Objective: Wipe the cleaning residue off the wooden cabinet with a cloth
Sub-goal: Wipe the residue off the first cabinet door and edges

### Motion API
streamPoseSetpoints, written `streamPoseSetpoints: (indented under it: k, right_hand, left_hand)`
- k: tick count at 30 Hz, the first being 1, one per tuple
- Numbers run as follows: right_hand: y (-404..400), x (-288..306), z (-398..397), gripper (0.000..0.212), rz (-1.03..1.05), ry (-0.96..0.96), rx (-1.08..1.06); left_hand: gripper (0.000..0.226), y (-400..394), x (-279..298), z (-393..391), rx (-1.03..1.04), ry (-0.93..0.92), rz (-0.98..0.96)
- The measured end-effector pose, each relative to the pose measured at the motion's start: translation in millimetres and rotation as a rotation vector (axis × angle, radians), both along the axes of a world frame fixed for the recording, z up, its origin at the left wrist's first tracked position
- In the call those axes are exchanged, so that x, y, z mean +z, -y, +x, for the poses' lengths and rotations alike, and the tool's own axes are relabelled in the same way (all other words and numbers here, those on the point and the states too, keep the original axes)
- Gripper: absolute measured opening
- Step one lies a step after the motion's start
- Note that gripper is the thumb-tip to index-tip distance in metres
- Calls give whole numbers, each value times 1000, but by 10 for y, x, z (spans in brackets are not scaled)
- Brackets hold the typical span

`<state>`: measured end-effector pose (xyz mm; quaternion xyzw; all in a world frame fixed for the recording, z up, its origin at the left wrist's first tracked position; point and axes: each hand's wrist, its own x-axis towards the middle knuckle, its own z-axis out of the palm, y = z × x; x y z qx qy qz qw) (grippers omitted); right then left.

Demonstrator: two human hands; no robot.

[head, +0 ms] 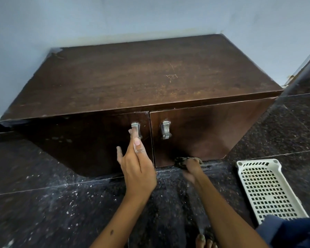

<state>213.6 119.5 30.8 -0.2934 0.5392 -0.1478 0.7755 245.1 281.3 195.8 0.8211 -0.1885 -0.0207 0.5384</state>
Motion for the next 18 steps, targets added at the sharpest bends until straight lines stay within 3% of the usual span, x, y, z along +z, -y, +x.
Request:
streamPoseSetpoints:
  k: [4, 8, 15, 18]
  right_hand:
    - [-448, 335, 207, 40, 125, 94, 69]
    - [-741, 712, 357, 46, 214, 228, 91]
    - [-1146, 1463, 381, 37, 203, 492, 402]
    - [-1216, 1715, 331, 51, 146, 629, 494]
  left_hand:
    - [66, -88, 21, 93, -21, -186, -151]
    - [60, -161, 130, 242, -39, -339, -286]
    - [58, -375, 242, 351, 87, -306, -338]
    - [56, -489, 310, 417, 275, -307, -401]
